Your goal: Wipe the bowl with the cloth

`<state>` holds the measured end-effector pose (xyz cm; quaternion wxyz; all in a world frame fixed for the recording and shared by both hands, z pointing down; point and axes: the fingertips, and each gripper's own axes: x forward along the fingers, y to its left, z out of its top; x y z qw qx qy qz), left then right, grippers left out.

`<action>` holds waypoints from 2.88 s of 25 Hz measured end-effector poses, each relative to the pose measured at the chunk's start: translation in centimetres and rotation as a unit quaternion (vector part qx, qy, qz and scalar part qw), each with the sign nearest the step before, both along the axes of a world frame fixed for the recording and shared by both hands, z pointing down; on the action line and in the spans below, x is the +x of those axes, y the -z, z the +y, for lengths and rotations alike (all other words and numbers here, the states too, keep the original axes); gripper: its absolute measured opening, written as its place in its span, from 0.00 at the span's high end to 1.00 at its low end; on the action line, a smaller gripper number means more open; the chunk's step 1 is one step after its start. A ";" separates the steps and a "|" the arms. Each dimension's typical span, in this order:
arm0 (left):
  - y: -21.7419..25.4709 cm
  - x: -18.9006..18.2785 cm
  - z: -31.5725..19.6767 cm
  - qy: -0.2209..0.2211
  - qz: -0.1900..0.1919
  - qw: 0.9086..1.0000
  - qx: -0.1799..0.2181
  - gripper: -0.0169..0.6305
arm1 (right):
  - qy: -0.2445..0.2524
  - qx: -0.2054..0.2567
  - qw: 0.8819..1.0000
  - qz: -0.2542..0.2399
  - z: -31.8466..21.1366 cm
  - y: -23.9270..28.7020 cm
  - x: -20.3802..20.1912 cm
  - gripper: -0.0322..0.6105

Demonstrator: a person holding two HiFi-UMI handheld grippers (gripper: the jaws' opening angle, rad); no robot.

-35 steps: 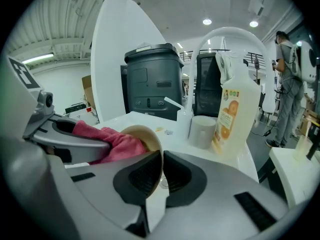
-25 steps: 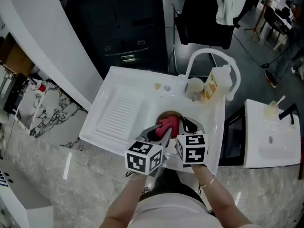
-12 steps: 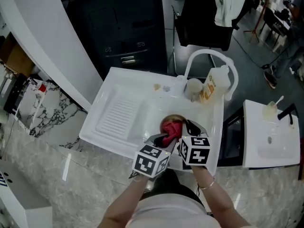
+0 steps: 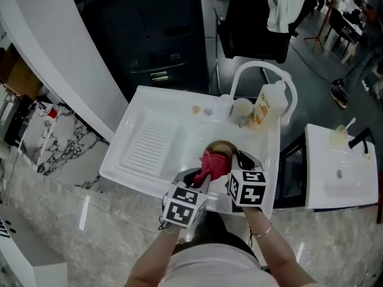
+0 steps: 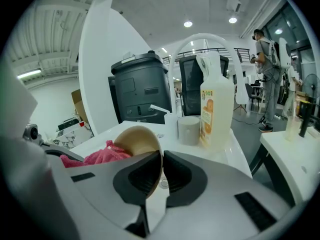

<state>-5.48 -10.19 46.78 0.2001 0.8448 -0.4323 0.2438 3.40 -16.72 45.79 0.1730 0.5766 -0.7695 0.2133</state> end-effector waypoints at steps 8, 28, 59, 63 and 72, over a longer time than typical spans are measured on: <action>1.0 -1.6 -0.9 0.017 -0.006 1.000 0.012 0.84 | 0.000 -0.002 1.000 0.003 0.1 -0.1 -0.1 0.92; 4.7 -3.9 -4.5 0.058 0.008 0.996 0.065 0.84 | 0.000 -0.025 1.000 0.015 0.3 -1.7 0.4 0.93; 7.9 -8.9 -7.6 0.162 0.069 0.973 0.146 0.84 | -0.039 -0.128 0.991 0.026 -3.7 -10.0 3.4 0.93; 7.2 -9.0 -8.1 0.165 0.069 0.974 0.136 0.84 | -0.033 -0.148 0.988 0.029 -4.6 -12.2 3.1 0.93; 5.4 -9.0 -9.7 0.174 0.062 0.976 0.114 0.84 | -0.019 -0.179 0.983 0.041 -6.7 -16.4 2.9 0.93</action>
